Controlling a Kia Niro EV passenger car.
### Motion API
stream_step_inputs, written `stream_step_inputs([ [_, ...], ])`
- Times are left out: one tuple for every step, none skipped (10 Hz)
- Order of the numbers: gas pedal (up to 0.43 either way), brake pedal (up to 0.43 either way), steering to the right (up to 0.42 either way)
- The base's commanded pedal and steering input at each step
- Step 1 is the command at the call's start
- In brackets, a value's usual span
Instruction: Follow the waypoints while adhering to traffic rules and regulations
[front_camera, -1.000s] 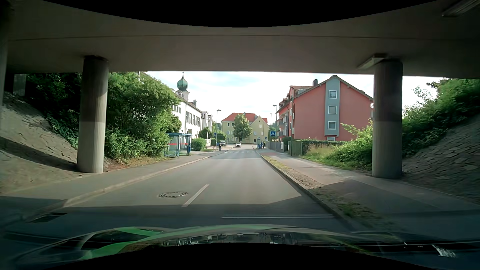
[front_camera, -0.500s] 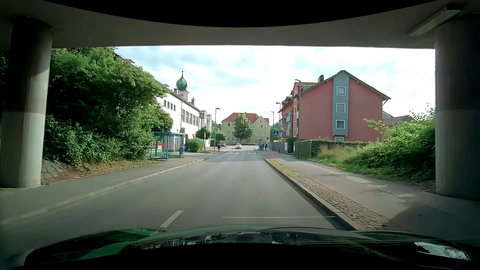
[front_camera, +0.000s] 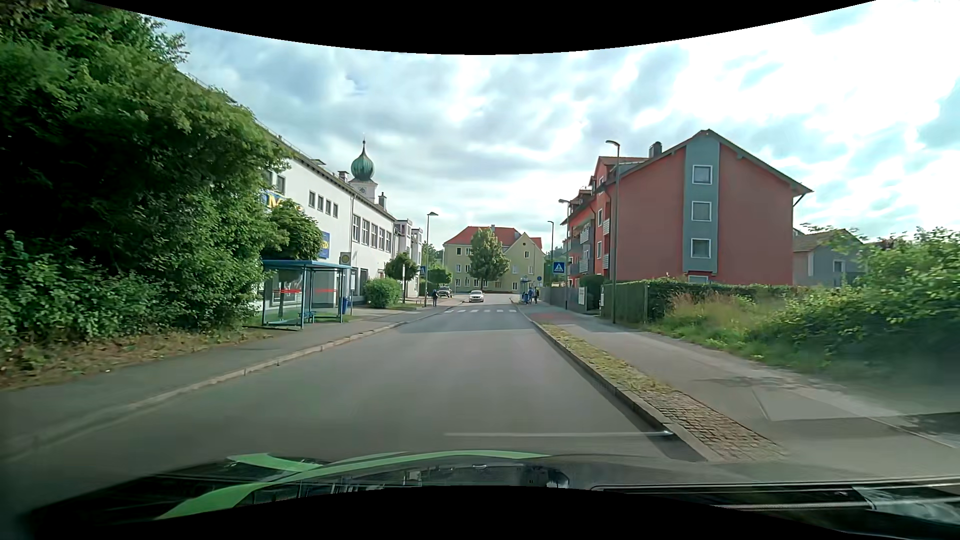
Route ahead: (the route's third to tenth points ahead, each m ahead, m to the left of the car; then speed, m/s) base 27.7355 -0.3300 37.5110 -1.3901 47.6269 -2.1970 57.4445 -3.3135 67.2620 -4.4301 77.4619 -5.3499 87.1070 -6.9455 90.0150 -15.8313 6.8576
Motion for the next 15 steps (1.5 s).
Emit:
stream_step_inputs([
  [0.189, 0.0, -0.007],
  [0.189, 0.0, -0.005],
  [0.189, 0.0, -0.002],
  [0.189, 0.0, -0.001],
  [0.177, 0.0, 0.0],
  [0.177, 0.0, 0.0],
  [0.177, 0.0, -0.001],
  [0.157, 0.0, -0.001],
  [0.138, 0.0, -0.002],
  [0.13, 0.0, -0.002],
  [0.13, 0.0, -0.002],
  [0.13, 0.0, -0.002],
  [0.13, 0.0, -0.002],
  [0.13, 0.0, -0.002],
  [0.118, 0.0, -0.002],
])
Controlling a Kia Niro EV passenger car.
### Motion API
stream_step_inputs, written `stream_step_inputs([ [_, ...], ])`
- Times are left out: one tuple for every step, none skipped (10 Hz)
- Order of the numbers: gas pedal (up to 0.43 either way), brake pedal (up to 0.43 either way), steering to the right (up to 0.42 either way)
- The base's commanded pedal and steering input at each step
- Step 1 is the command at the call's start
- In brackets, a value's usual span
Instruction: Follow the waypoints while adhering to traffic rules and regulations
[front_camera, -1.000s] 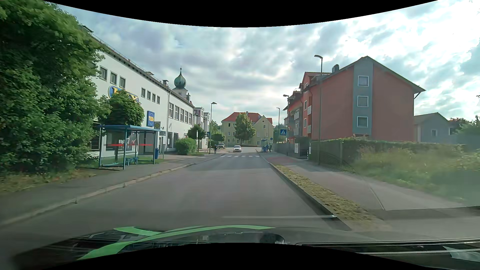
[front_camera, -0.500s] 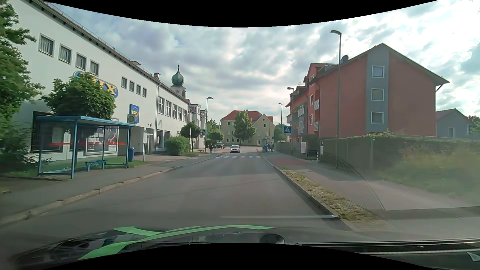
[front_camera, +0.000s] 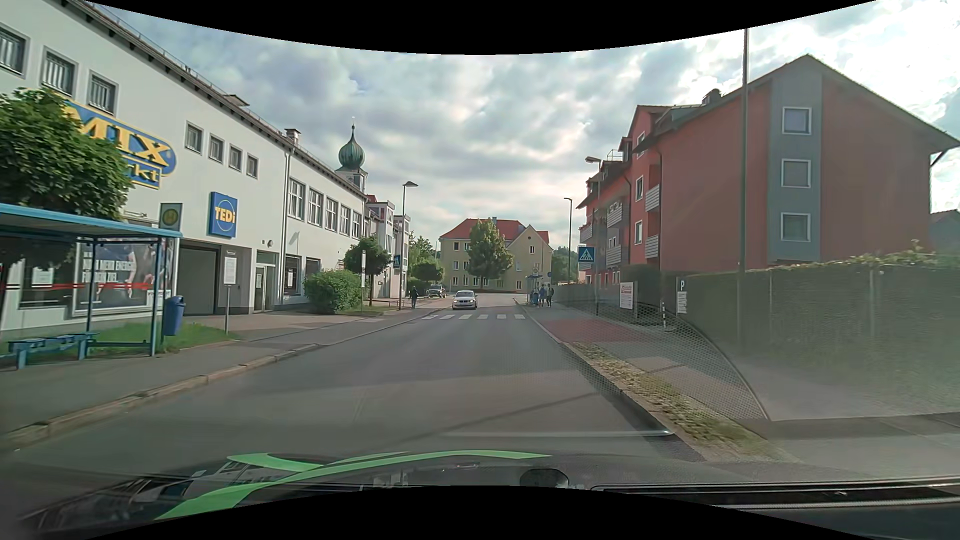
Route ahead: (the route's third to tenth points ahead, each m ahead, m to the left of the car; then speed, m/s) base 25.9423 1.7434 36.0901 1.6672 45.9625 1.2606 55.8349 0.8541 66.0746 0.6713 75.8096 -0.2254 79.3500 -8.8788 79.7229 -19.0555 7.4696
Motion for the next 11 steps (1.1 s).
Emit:
stream_step_inputs([
  [0.098, 0.0, -0.002],
  [0.098, 0.0, -0.002],
  [0.087, 0.0, -0.002],
  [0.098, 0.0, -0.002],
  [0.098, 0.0, -0.002],
  [0.067, 0.0, -0.002],
  [0.02, 0.0, -0.002],
  [0.0, 0.0, -0.002],
  [0.0, 0.0, -0.002],
  [0.0, 0.0, 0.0],
  [0.067, 0.0, 0.002],
])
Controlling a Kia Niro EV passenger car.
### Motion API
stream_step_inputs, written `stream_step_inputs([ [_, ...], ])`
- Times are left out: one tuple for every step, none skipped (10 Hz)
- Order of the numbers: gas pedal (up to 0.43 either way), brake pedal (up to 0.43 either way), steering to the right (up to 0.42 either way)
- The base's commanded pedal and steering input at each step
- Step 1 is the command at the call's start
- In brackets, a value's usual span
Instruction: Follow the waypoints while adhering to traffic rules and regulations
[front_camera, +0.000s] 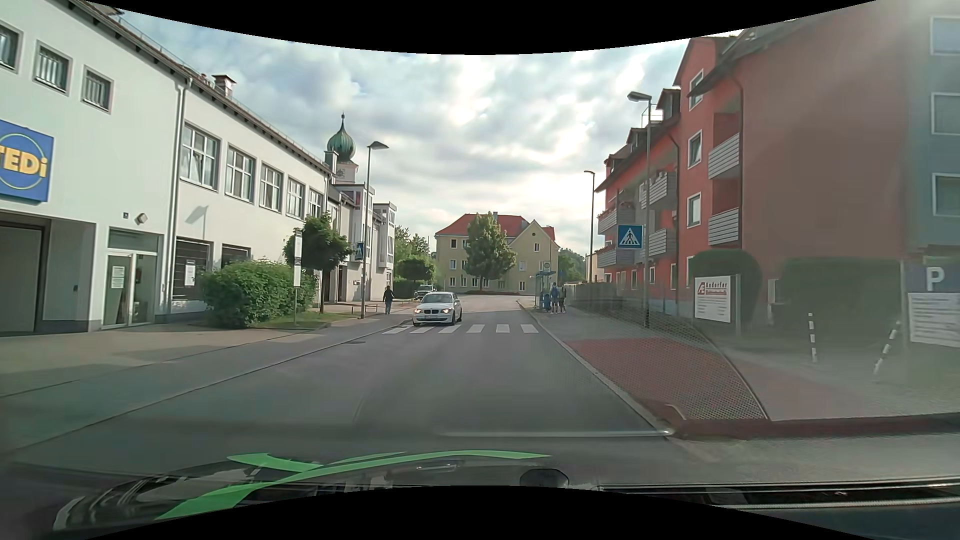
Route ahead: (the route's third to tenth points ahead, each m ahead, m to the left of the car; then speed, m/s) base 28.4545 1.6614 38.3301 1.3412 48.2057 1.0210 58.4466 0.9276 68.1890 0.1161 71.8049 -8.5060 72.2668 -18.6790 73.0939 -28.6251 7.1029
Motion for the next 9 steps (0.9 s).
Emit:
stream_step_inputs([
  [0.079, 0.0, 0.003],
  [0.087, 0.0, 0.004],
  [0.098, 0.0, 0.004],
  [0.098, 0.0, 0.003],
  [0.098, 0.0, 0.001],
  [0.11, 0.0, 0.0],
  [0.11, 0.0, 0.0],
  [0.118, 0.0, 0.0],
  [0.118, 0.0, -0.001],
])
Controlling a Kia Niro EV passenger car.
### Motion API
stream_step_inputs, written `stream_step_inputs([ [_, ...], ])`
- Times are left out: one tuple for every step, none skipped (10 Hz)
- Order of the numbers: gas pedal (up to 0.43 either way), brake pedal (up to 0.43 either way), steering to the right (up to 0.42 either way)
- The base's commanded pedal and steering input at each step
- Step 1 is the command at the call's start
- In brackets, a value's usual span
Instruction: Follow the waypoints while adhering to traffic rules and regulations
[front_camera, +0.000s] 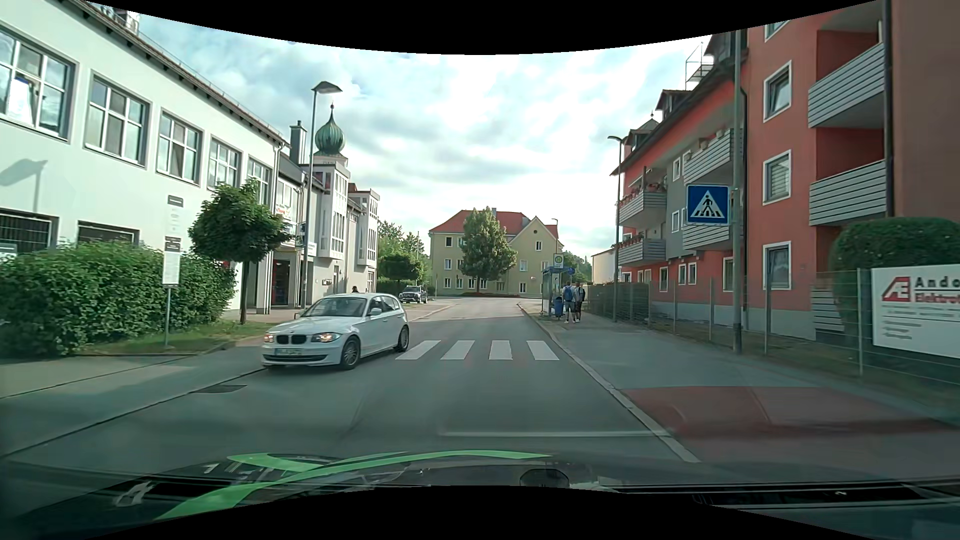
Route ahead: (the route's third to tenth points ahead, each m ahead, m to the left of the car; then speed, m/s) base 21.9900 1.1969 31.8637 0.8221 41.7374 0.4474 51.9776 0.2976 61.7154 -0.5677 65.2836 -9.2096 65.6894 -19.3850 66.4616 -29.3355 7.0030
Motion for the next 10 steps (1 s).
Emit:
stream_step_inputs([
  [0.118, 0.0, -0.001],
  [0.118, 0.0, -0.002],
  [0.118, 0.0, -0.003],
  [0.11, 0.0, -0.004],
  [0.11, 0.0, -0.006],
  [0.11, 0.0, -0.008],
  [0.11, 0.0, -0.009],
  [0.11, 0.0, -0.009],
  [0.11, 0.0, -0.009],
  [0.11, 0.0, -0.009],
])
